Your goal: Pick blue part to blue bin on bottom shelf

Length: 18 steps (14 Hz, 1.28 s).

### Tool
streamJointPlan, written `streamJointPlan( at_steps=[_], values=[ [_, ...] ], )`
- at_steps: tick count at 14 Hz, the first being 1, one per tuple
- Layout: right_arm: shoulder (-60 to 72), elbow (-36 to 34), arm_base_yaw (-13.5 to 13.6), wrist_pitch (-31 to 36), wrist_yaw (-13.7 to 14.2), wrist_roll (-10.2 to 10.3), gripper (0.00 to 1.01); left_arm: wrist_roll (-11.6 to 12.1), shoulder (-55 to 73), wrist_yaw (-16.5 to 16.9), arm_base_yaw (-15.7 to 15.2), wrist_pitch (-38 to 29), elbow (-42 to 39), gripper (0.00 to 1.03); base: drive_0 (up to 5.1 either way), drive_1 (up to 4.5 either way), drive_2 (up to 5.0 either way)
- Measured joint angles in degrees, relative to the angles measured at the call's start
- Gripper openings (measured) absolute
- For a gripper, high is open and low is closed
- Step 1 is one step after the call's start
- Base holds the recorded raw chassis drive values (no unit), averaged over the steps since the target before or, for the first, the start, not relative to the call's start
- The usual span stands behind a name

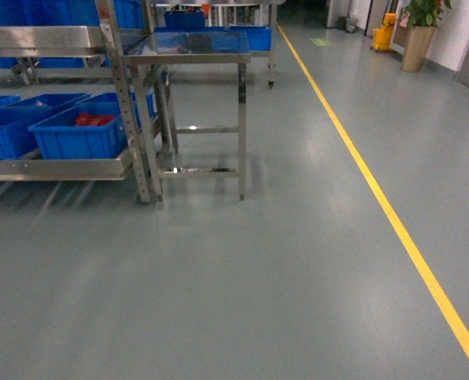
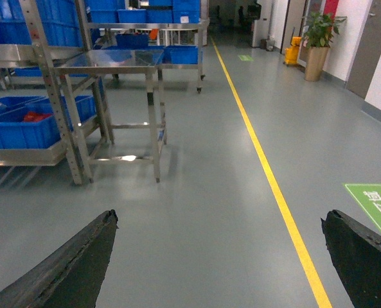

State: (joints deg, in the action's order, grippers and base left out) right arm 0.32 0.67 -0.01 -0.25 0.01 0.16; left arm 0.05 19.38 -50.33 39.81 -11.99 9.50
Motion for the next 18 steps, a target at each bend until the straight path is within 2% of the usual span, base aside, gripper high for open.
streamJointPlan(
  at_steps=[18],
  values=[
    [0.0,0.0,0.0,-0.11,0.0,0.0,0.98,0.0,-0.07,-0.02,0.0,-0.09,0.0,0.43,0.0,3.91,-4.0]
  ],
)
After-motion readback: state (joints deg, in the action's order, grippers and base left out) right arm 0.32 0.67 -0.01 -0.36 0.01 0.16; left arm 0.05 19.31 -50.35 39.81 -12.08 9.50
